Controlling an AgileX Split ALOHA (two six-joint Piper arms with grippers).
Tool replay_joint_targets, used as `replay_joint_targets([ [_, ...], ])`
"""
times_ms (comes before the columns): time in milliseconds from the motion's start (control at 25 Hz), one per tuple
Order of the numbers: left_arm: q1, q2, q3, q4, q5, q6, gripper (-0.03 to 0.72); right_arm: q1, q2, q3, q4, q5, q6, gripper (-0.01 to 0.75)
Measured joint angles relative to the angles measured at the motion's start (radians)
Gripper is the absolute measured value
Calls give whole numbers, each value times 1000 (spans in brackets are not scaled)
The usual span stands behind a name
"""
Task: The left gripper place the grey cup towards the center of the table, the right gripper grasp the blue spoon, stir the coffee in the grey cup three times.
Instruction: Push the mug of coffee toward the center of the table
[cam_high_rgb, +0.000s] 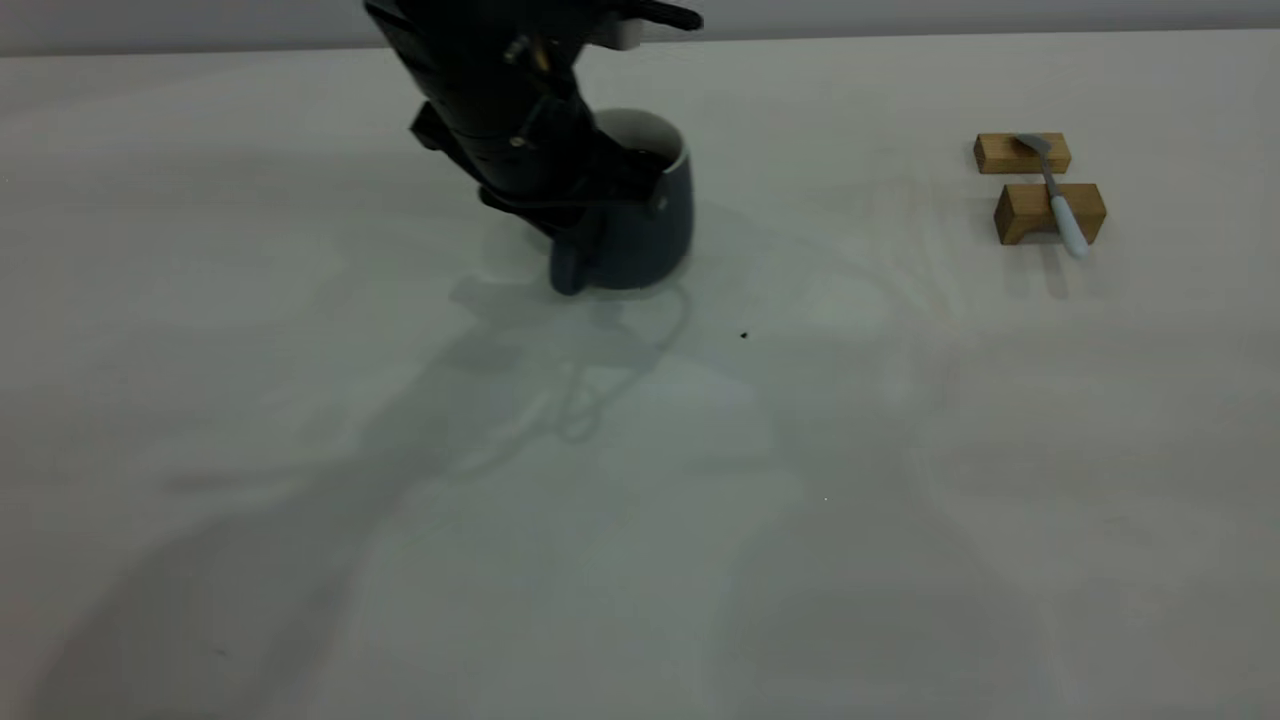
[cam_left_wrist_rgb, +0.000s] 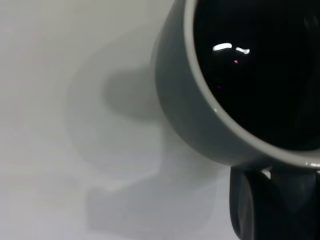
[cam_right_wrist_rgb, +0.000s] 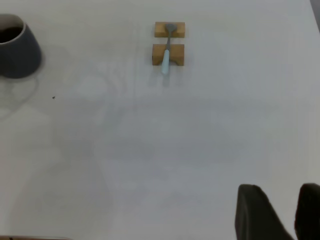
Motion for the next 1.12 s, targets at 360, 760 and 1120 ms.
replay_joint_targets([
  [360, -34, 3, -1, 0, -3, 26, 203, 0, 0, 0, 0, 0, 1, 237],
  [760, -40, 3, -1, 0, -3, 30, 212, 0, 0, 0, 0, 0, 1, 237],
  [1120, -40, 3, -4, 0, 4, 30, 386, 0, 0, 0, 0, 0, 0, 237],
])
